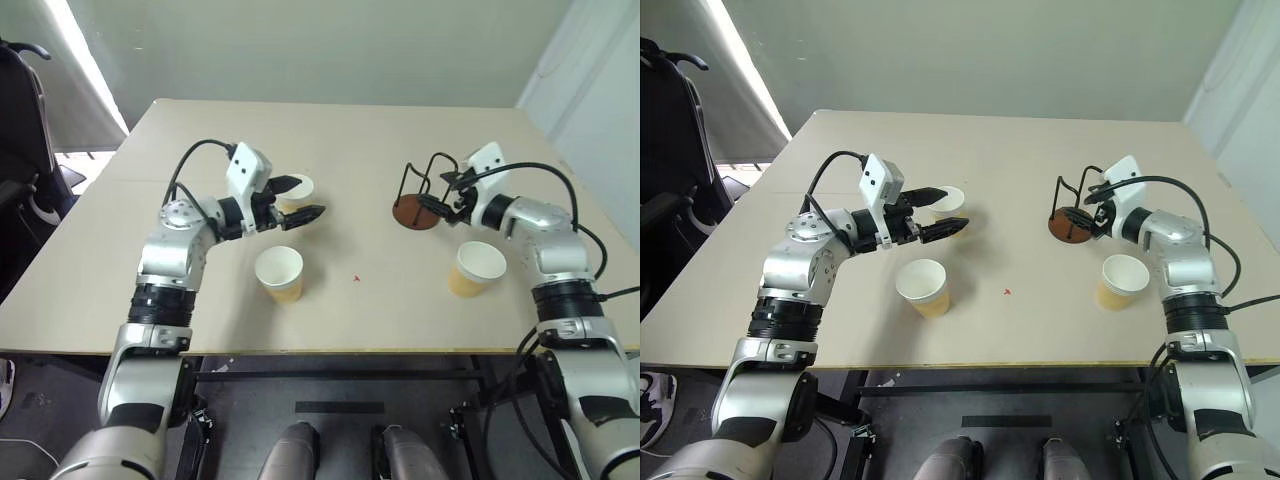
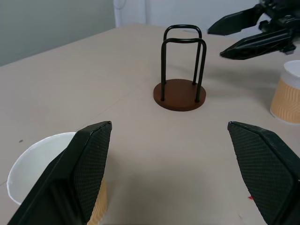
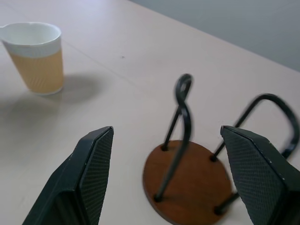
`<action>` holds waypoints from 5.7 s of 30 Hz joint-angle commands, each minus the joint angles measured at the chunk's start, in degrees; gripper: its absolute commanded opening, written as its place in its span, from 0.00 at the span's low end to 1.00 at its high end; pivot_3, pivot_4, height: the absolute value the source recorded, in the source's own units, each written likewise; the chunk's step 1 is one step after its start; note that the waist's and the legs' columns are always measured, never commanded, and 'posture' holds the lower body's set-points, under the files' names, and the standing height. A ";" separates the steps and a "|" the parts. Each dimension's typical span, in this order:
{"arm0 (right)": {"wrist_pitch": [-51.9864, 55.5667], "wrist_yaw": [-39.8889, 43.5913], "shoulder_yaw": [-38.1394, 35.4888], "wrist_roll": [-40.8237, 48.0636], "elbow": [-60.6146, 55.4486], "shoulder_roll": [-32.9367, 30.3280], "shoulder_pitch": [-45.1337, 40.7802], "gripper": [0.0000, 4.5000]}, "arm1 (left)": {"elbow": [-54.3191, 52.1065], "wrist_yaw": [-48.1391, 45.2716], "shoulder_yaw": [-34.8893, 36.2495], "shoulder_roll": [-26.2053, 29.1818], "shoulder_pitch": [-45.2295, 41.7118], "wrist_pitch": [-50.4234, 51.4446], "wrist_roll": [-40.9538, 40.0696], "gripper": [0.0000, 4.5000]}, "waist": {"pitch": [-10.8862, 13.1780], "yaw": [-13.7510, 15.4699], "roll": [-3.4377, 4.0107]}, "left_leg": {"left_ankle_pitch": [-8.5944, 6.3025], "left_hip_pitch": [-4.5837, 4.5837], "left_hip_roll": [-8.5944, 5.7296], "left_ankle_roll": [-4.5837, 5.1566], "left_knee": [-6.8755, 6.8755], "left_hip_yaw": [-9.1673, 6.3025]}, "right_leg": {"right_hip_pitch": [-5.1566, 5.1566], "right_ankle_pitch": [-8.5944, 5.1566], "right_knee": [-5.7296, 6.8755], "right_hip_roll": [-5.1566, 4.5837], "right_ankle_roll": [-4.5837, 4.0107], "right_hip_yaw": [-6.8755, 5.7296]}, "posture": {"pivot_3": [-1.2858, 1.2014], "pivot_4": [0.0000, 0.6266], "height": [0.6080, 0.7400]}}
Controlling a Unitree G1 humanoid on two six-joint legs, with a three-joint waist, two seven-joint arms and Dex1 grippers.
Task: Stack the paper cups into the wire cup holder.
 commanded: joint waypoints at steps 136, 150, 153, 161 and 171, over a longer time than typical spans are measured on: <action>7.72 25.84 3.94 6.07 -48.67 -34.56 23.92 0.85 | -18.22 -27.23 -8.78 16.64 2.59 6.86 -5.06 0.95 | -0.02 -0.52 -0.04 | 0.04 -0.16 0.06 -0.04 0.04 -0.11 | -0.04 -0.32 0.00 0.03 -0.45 -0.10 | 0.52 0.24 1.00; -4.69 28.17 9.55 -4.35 -32.36 -33.04 20.88 0.85 | -19.53 -26.42 -7.95 17.47 4.08 7.17 -5.67 0.95 | -0.02 -0.53 -0.04 | 0.00 -0.14 0.07 0.05 0.06 -0.11 | 0.00 -0.13 0.00 0.02 -0.11 -0.12 | 0.52 0.24 1.00; -5.29 28.84 9.48 -4.70 -31.63 -32.66 21.09 0.85 | -19.60 -26.41 -7.85 17.73 4.11 7.26 -5.71 0.95 | -0.02 -0.54 -0.04 | 0.00 -0.14 0.08 0.05 0.05 -0.10 | 0.00 -0.13 0.00 0.03 -0.12 -0.12 | 0.52 0.24 1.00; -3.66 30.41 8.60 -4.15 -31.86 -31.92 20.31 0.42 | -18.20 -26.51 -7.93 18.11 2.94 6.73 -5.11 0.95 | -0.02 -0.54 -0.04 | 0.00 -0.14 0.08 0.05 0.06 -0.10 | 0.01 -0.14 0.00 0.02 -0.14 -0.12 | 0.52 0.24 1.00; 2.05 32.81 6.19 0.54 -37.60 -32.52 20.81 0.00 | -13.97 -26.25 -7.77 18.09 0.04 4.81 -4.03 0.95 | -0.02 -0.54 -0.04 | 0.00 -0.15 0.07 0.04 0.05 -0.10 | 0.01 -0.20 -0.01 0.03 -0.23 -0.12 | 0.52 0.24 1.00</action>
